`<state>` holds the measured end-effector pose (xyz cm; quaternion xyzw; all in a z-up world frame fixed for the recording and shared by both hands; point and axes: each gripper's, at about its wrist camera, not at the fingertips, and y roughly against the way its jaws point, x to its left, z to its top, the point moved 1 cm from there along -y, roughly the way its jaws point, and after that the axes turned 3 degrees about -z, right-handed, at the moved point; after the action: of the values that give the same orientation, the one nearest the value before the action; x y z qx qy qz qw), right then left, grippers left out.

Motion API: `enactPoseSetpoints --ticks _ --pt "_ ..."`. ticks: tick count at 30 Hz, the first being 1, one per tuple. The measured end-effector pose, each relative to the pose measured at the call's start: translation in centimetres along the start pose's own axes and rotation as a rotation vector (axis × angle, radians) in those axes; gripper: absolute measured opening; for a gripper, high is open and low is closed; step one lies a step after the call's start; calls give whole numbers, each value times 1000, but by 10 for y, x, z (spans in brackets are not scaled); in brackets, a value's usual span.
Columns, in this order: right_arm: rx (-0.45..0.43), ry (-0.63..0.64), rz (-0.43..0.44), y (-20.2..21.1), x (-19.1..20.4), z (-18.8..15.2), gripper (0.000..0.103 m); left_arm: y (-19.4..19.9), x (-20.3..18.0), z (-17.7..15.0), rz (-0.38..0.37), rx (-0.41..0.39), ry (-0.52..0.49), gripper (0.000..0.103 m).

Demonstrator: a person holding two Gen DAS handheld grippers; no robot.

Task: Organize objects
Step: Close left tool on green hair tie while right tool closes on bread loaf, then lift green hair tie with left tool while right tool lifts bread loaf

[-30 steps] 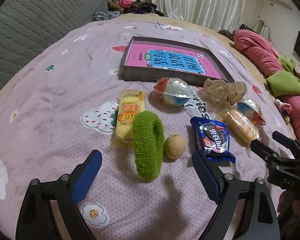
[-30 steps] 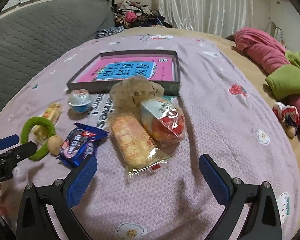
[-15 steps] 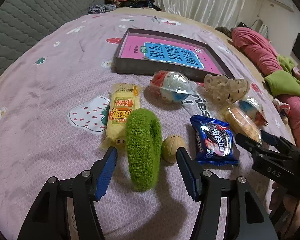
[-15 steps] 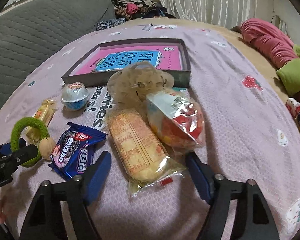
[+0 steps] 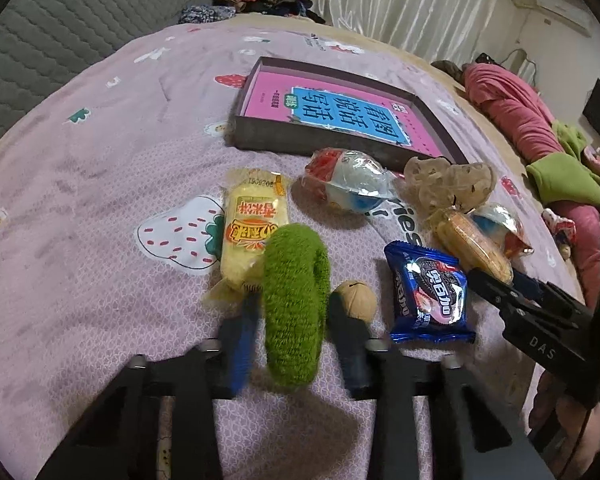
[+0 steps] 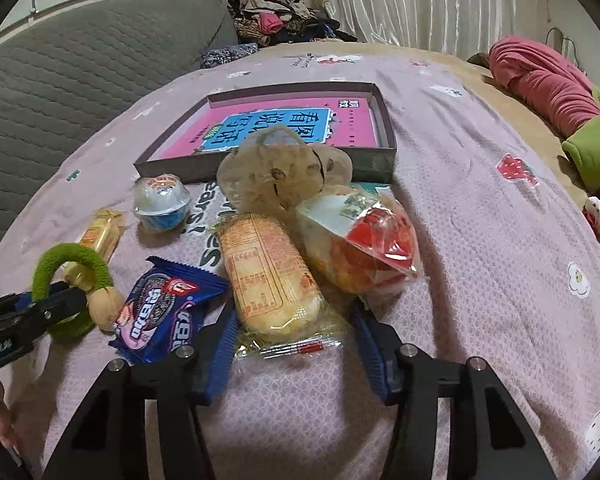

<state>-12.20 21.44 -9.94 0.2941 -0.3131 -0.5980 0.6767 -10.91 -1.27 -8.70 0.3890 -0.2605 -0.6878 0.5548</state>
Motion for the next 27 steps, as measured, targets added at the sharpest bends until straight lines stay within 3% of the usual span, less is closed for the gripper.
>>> enactPoseSetpoints --ticks 8,27 --pt "-7 -23 32 7 -2 -5 53 1 3 -1 -6 -9 9 17" --pt "-41 -75 68 31 -10 -8 53 26 -4 -1 -50 -55 -3 16"
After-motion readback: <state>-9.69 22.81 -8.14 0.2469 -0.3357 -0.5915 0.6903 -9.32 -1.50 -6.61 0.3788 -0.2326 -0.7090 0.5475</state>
